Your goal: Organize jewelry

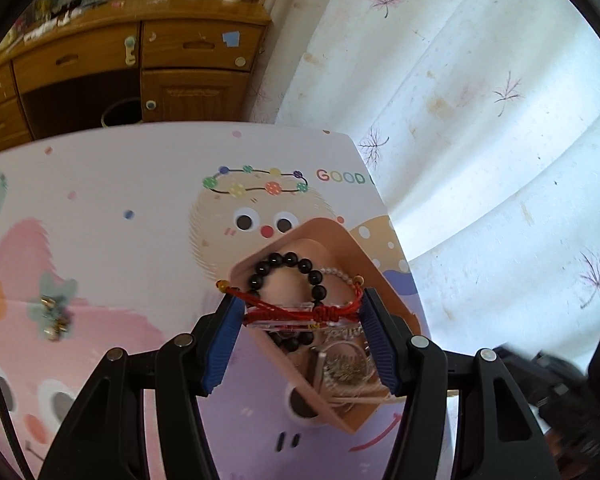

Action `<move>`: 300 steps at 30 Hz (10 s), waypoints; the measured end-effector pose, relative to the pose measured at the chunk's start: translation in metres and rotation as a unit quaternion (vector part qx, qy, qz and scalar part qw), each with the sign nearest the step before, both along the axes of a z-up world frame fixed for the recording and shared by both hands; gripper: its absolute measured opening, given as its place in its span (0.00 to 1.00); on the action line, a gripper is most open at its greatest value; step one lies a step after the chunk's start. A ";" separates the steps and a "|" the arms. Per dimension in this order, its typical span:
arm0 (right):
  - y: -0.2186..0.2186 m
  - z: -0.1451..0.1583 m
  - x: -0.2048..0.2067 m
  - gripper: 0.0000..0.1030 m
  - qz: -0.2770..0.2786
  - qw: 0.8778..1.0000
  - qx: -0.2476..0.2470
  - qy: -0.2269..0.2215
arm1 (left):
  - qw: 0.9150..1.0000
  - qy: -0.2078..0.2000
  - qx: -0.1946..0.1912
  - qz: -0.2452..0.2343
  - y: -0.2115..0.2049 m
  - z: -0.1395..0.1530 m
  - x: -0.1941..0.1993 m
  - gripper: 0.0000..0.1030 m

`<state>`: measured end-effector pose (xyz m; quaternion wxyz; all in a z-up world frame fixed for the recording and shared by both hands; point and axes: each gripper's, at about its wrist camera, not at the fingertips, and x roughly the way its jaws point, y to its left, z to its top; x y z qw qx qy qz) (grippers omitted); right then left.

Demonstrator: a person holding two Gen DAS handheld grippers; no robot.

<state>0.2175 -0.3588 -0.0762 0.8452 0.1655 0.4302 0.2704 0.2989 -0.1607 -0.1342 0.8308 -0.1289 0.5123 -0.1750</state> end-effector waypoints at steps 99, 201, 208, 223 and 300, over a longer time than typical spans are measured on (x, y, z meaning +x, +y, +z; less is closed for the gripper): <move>0.286 -0.128 0.098 0.38 0.136 0.966 -0.173 0.136 | 0.985 -0.120 0.114 -0.040 0.203 -0.102 -0.049 0.34; 0.044 -0.057 0.057 0.17 0.046 0.987 -0.084 0.133 | 0.986 -0.106 0.119 0.056 0.067 -0.040 -0.058 0.08; 0.012 -0.066 0.060 0.17 0.023 0.987 -0.076 0.142 | 0.987 -0.138 0.086 0.008 0.023 -0.019 -0.052 0.08; -0.033 -0.081 0.057 0.18 -0.028 0.984 -0.050 0.171 | 0.989 -0.130 0.043 -0.061 -0.051 -0.015 -0.048 0.21; 0.329 -0.129 0.078 0.14 0.045 0.974 -0.212 0.063 | 0.983 0.053 0.090 0.151 0.317 -0.082 -0.099 0.93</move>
